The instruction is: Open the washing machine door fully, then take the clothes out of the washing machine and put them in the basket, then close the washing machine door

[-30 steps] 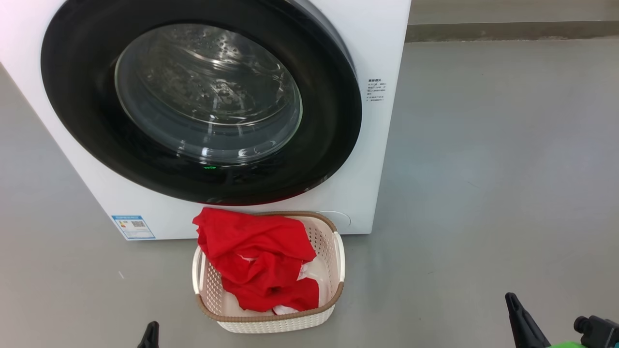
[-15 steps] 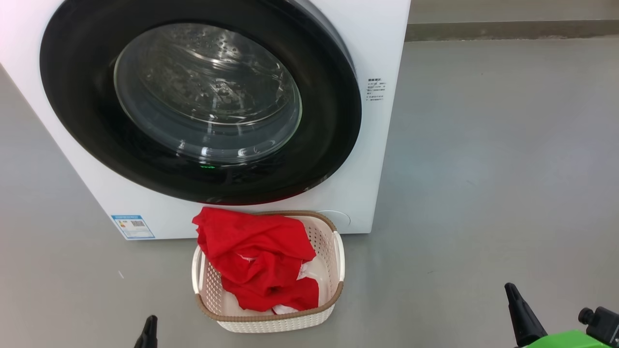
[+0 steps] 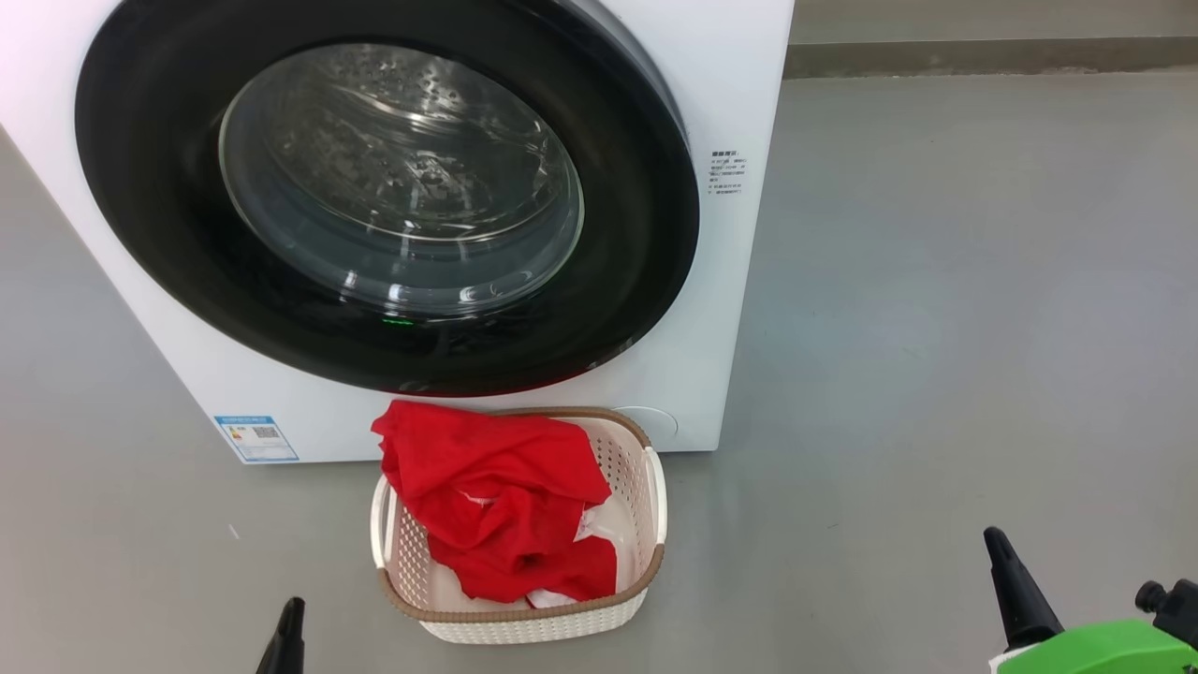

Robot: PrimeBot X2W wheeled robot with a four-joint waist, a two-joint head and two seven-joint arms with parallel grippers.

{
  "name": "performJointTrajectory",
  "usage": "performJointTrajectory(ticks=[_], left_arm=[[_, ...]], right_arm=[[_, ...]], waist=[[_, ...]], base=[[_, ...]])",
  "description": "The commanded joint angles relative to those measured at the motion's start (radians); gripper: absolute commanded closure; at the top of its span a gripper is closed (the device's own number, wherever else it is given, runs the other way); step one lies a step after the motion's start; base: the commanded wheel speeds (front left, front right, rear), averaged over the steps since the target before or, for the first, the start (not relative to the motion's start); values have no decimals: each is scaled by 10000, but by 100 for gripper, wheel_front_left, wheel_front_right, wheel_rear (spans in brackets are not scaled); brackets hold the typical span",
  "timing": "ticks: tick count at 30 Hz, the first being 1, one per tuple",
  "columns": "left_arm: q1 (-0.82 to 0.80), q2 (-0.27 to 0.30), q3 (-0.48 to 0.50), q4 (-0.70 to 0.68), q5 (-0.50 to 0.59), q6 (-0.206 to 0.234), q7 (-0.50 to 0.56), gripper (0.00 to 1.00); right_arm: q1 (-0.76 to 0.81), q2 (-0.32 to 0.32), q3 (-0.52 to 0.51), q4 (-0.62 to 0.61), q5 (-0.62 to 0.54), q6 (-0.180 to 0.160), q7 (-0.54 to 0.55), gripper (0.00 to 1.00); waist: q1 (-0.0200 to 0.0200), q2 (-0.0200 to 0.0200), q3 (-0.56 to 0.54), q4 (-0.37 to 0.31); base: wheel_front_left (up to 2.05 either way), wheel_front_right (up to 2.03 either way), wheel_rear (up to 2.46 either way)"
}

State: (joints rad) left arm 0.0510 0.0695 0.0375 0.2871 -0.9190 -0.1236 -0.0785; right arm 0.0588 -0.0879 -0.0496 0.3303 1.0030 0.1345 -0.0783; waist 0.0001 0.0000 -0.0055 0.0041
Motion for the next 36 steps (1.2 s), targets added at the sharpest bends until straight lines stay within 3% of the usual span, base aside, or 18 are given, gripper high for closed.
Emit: performJointTrajectory(ticks=[1,36], left_arm=[[-500,58,273,-291,-302,-36,99,100],[-1100,-80,546,-363,-3933,-55,1104,100]], right_arm=[[-492,-78,29,-302,257,-19,52,100],[-1140,172,-347,-607,3447,-29,1083,100]], waist=[[-1,0,2,-1],[-1,0,48,-23]], base=[[0,0,0],[0,0,0]])
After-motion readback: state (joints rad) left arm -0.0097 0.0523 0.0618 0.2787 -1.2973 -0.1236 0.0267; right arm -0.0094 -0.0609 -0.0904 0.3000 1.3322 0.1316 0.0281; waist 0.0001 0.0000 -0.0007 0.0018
